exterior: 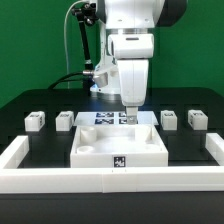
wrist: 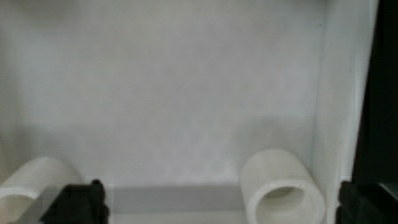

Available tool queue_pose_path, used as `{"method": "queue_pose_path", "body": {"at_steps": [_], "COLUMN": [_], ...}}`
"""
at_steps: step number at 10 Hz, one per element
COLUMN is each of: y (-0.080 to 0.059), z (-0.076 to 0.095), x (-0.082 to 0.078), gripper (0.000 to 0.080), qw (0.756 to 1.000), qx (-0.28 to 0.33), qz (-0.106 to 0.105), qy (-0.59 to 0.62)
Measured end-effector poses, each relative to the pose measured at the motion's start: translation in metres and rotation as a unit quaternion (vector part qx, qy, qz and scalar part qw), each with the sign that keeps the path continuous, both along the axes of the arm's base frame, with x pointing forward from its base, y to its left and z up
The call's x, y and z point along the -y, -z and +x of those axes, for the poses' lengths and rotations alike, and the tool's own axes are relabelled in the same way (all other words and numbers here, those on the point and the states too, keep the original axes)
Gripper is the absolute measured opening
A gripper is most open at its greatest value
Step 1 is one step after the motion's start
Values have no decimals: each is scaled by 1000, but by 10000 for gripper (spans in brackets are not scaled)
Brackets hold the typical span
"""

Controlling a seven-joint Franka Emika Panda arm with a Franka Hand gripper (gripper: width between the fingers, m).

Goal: Assemble square table

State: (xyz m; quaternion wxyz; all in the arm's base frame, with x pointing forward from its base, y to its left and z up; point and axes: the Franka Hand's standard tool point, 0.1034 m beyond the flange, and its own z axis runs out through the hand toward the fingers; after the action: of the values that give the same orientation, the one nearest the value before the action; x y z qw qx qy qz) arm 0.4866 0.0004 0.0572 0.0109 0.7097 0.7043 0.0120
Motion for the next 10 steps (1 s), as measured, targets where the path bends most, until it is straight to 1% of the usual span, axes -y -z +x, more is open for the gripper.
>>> {"method": "queue_pose_path", "body": {"at_steps": [2,4,6,8,10], "y": [1,14,28,37,41], "z": [-2,-21,-32,-37,-35], "x": [1,9,11,13,11], "gripper": [650,650,650,650,650], "qw": [1000,1000,1000,1000,1000], "qx": [0,-8,-5,-14,-2], "qz": [0,2,7,9,11], "qy": [-2,-5,-2,2,4]}}
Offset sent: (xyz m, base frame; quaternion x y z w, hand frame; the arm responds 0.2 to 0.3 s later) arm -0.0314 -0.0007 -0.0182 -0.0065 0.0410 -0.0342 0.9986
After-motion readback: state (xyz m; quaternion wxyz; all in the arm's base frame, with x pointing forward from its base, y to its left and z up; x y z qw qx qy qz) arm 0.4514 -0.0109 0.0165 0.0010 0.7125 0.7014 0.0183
